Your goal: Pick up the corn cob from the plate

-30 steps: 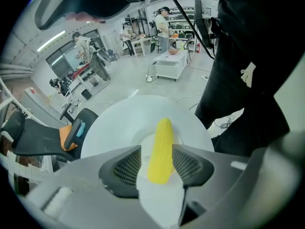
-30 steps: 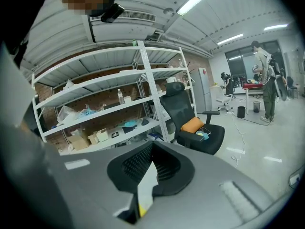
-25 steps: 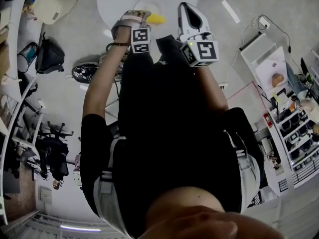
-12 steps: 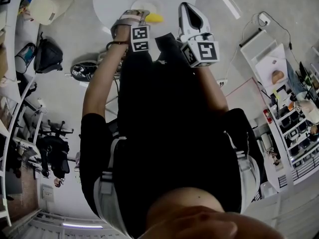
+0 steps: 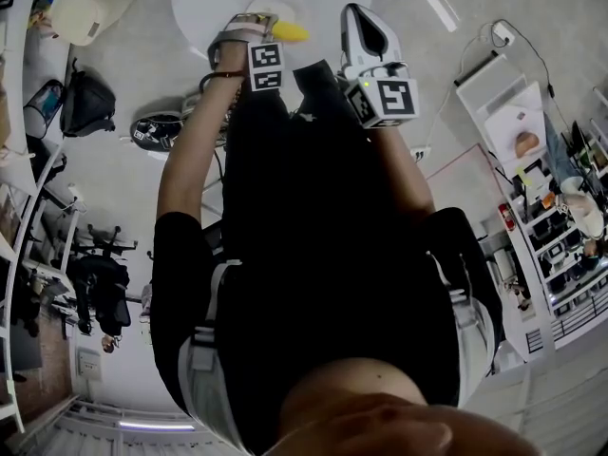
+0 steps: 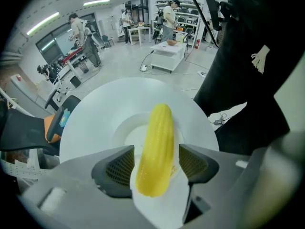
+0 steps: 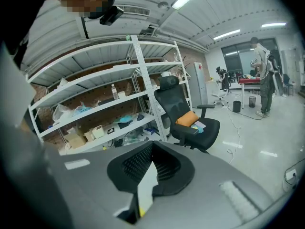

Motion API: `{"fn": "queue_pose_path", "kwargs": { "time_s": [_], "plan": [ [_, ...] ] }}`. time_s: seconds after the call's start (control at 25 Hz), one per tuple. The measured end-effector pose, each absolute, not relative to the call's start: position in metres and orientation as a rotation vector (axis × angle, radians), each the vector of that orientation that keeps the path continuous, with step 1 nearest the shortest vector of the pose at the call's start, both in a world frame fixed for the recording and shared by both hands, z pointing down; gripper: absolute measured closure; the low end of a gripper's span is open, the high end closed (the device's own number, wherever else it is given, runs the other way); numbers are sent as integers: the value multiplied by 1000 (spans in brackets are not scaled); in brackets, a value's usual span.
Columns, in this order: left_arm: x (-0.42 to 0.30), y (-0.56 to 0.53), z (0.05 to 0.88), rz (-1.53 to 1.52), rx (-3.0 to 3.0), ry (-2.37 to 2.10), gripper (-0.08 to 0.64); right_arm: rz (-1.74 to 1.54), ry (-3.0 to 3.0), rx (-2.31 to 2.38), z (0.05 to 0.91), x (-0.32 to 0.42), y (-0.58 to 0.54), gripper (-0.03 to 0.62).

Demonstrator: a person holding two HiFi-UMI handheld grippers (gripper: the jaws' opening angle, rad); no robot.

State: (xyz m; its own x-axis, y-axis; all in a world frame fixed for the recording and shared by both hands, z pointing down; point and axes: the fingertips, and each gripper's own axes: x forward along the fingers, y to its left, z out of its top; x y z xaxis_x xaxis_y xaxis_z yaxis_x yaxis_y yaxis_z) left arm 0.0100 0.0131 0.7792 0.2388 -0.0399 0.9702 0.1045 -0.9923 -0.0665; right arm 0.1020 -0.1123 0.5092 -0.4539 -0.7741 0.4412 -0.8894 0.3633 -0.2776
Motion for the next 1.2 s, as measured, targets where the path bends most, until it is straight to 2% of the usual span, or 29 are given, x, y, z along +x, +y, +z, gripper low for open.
{"fn": "queue_pose_path", "kwargs": {
  "time_s": [0.92, 1.2],
  "plan": [
    [5, 15, 810, -1972, -2349, -134, 238, 706, -2389, 1485, 511, 106, -110, 584],
    [5, 22, 817, -1999, -2434, -189, 285, 704, -2386, 1481, 514, 104, -105, 584]
  ]
}}
